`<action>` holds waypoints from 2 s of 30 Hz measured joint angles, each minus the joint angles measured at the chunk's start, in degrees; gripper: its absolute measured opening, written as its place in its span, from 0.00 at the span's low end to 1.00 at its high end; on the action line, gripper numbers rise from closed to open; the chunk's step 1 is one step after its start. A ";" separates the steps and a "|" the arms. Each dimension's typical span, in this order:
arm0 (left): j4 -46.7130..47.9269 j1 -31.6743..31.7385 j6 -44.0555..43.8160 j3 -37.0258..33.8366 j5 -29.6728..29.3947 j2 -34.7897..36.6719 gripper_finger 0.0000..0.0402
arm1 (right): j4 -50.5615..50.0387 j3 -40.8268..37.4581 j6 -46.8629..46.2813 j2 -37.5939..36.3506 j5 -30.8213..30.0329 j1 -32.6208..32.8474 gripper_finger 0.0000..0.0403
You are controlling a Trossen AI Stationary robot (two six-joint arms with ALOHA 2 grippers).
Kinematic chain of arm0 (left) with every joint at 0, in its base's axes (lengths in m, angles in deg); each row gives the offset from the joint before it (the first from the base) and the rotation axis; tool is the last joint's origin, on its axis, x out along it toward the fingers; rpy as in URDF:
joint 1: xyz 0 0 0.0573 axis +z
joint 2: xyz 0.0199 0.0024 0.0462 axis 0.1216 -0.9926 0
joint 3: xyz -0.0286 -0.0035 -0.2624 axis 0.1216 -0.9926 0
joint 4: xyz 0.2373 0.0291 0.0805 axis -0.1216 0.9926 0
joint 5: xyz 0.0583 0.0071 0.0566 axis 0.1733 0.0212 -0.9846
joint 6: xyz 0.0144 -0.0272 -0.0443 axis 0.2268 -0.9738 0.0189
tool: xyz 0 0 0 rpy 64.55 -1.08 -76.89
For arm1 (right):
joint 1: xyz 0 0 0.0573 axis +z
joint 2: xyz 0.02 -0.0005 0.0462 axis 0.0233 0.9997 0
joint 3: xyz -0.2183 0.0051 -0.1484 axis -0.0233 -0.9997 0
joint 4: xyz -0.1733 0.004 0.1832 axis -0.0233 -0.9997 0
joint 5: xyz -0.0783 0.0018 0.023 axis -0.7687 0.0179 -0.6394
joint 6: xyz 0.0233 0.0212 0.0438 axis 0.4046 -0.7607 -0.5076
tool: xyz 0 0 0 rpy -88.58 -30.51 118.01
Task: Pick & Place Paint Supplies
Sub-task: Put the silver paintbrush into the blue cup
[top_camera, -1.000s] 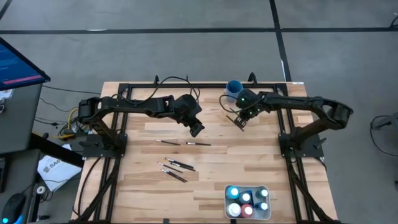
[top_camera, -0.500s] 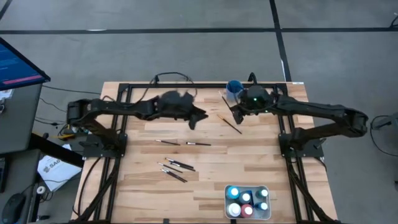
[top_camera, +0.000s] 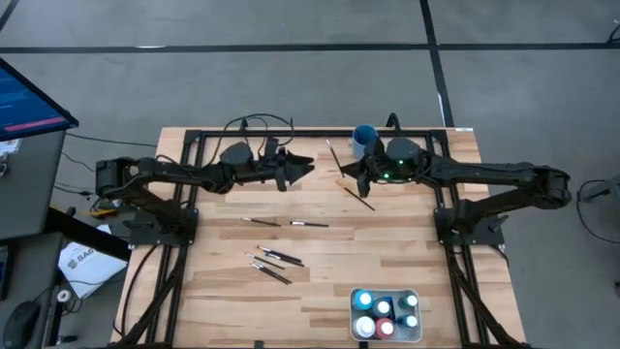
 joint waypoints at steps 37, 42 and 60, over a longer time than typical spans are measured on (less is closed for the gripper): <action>-4.46 -0.23 2.39 1.44 -3.31 -3.31 0.53 | 9.86 0.04 -1.03 4.82 0.82 5.48 0.00; -4.90 -0.21 2.47 2.18 -2.81 -3.31 0.48 | 9.76 0.04 -1.01 4.82 0.84 5.91 0.00; -4.60 -0.23 2.77 2.99 0.34 -4.16 0.10 | 9.71 0.04 -1.01 4.82 0.82 6.96 0.00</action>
